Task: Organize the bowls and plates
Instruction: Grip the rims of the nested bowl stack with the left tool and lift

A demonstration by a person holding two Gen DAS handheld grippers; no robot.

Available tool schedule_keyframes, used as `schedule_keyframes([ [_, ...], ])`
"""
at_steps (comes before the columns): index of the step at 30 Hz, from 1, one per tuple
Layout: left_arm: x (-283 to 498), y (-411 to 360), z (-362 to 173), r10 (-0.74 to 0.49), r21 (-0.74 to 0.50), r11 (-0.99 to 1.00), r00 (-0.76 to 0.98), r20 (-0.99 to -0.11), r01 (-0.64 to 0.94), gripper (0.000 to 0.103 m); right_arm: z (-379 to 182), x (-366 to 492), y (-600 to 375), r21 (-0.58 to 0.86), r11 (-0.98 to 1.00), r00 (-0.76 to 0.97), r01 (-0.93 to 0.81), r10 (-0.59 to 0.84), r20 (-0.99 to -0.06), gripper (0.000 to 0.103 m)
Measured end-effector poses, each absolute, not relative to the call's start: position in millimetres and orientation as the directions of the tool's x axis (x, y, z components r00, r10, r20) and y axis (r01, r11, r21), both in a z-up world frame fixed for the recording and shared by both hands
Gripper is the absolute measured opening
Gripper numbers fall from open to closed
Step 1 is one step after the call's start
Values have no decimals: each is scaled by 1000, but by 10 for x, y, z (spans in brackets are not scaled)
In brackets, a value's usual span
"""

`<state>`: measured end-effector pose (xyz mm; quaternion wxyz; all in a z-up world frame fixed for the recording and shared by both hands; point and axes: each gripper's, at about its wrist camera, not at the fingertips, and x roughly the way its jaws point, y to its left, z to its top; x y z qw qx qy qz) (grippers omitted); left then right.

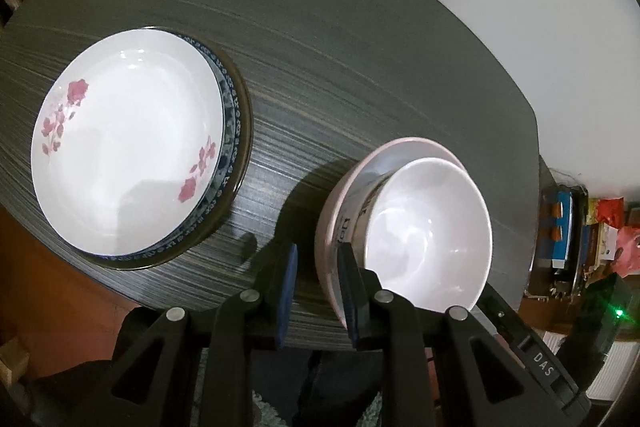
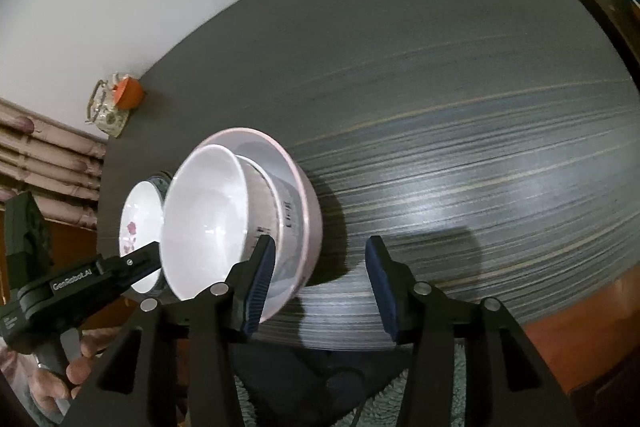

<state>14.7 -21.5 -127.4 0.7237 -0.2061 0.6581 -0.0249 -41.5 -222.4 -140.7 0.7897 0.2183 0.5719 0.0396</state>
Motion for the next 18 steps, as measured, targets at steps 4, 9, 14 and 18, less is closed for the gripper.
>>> schedule_keyframes([
  [4, 159, -247, -1352, -300, -321, 916, 121, -946, -240, 21, -1511, -377, -2163, 353, 914, 321, 198, 280, -905, 53],
  [9, 161, -285, -1412, -284, -303, 924, 113, -952, -234, 21, -1633, -363, -2142, 345, 919, 291, 192, 282, -914, 53],
  [14, 186, -352, -1522, -280, -296, 926, 99, -955, -235, 20, -1680, -346, -2114, 322, 928, 280, 189, 264, -923, 53],
  [18, 215, -356, -1584, -283, -297, 926, 91, -955, -233, 19, -1711, -306, -2087, 306, 933, 272, 188, 250, -929, 53],
])
